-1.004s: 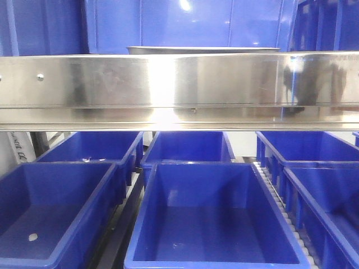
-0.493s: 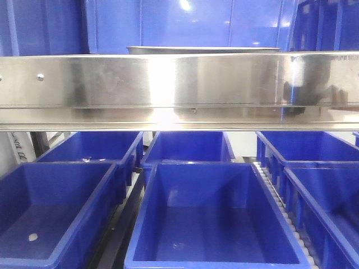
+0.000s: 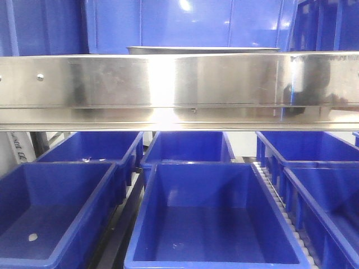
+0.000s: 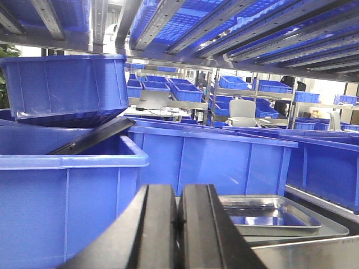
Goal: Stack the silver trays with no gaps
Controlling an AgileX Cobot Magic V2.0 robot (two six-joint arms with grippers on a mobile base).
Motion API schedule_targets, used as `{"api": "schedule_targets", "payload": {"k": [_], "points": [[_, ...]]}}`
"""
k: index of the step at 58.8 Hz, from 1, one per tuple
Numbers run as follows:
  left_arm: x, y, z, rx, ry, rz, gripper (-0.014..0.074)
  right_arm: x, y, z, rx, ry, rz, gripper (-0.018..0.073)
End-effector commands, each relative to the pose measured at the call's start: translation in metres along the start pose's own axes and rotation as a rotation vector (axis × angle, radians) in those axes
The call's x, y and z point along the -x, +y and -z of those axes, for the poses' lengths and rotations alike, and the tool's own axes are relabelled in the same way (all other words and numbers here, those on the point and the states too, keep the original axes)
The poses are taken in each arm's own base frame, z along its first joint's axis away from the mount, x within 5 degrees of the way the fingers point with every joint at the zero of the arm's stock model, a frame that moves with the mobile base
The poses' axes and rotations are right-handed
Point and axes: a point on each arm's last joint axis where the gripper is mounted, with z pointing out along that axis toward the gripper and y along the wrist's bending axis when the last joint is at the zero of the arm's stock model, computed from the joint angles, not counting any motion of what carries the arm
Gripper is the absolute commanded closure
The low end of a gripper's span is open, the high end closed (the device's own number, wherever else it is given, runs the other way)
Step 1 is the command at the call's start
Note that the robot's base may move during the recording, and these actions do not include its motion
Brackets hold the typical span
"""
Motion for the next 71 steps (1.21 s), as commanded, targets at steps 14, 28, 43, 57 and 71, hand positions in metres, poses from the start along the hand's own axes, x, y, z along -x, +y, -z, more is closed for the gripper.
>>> {"api": "schedule_targets", "payload": {"k": [14,28,43,57,71], "points": [[0.0009,-0.0001,0.0016,-0.004,-0.018,0.005,0.0603,0.0011,-0.0001,0.0007,-0.002,-0.015,-0.003,0.0631],[0.0009,-0.0001,0.0016,-0.004,-0.018,0.005,0.0603,0.0011,-0.0001,0.0007,-0.002,-0.015,-0.003,0.0631],[0.0009,-0.0001,0.0016,-0.004,-0.018,0.005,0.0603,0.0011,-0.0001,0.0007,-0.002,-0.015,-0.003,0.0631],[0.0010,-0.0001,0.0017,0.000,-0.019,0.003,0.0603,0.0011,-0.0001,0.0007,-0.002,-0.015,-0.003,0.0631],[0.0014,-0.0038,0.0043,0.133,-0.055,-0.018,0.0603,0.0011,-0.0001,0.0007,-0.002,-0.015,-0.003,0.0631]]}}
